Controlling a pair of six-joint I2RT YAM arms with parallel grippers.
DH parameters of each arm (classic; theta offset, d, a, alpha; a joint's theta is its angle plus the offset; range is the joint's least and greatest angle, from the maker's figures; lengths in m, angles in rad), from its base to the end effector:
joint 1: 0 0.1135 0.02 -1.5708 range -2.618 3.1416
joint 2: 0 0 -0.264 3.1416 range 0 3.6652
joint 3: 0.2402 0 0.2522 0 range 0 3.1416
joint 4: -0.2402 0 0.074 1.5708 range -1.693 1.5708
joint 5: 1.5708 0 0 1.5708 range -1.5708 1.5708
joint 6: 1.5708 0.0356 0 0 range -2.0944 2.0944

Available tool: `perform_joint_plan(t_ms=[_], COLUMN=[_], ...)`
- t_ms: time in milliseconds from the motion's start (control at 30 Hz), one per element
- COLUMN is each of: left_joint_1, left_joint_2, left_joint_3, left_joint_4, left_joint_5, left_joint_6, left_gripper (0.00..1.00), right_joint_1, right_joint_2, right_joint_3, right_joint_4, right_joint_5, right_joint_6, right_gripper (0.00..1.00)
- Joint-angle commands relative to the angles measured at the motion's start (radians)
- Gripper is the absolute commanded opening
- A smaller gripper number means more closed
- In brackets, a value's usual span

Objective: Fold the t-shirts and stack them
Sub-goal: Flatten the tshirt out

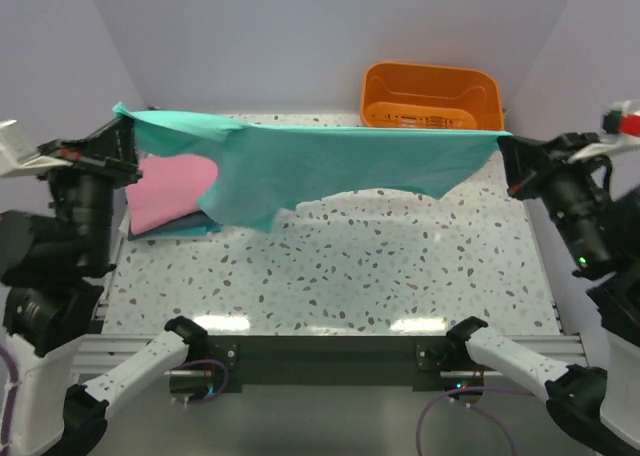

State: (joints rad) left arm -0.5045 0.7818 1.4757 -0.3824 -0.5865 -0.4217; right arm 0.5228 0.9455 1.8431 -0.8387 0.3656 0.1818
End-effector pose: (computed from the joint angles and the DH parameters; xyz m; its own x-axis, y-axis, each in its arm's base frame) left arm 0.0807 -0.0220 0.5341 0.2688 -0.5378 -0.7991 0.0564 0.8369 -0.5444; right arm 0.0742 0.0281 0.5628 0.0218 0.2074 -0.9780 -0.1637 0.9658 0.2012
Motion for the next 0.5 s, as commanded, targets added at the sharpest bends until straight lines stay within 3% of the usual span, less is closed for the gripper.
perform_joint_plan(t_ms=[0,133,200,333,467], left_joint_1=[0.006,0.006,0.011,0.024,0.032], left_joint_2=[-0.039,-0.064,-0.058,-0.001,0.028], left_joint_3=[0.139,0.222,0.271,0.359,0.299], left_joint_4=[-0.035,-0.062,-0.072,-0.134,-0.098], left_joint_5=[0.16,0.263,0.336,0.387,0.36], left_joint_6=[0.041,0.017,0.012,0.014,0.044], left_gripper=[0.0,0.0,0.0,0.0,0.0], right_joint_1=[-0.003,-0.003,-0.004,-0.004,-0.003], right_joint_2=[-0.06,-0.102,-0.108,-0.111,-0.108], right_joint_3=[0.102,0.195,0.218,0.231,0.151], right_joint_4=[-0.089,-0.12,-0.143,-0.175,-0.162], right_joint_5=[-0.151,-0.339,-0.356,-0.274,-0.119], right_joint_6=[-0.027,0.001,0.005,0.027,0.044], right_gripper=[0.0,0.0,0.0,0.0,0.0])
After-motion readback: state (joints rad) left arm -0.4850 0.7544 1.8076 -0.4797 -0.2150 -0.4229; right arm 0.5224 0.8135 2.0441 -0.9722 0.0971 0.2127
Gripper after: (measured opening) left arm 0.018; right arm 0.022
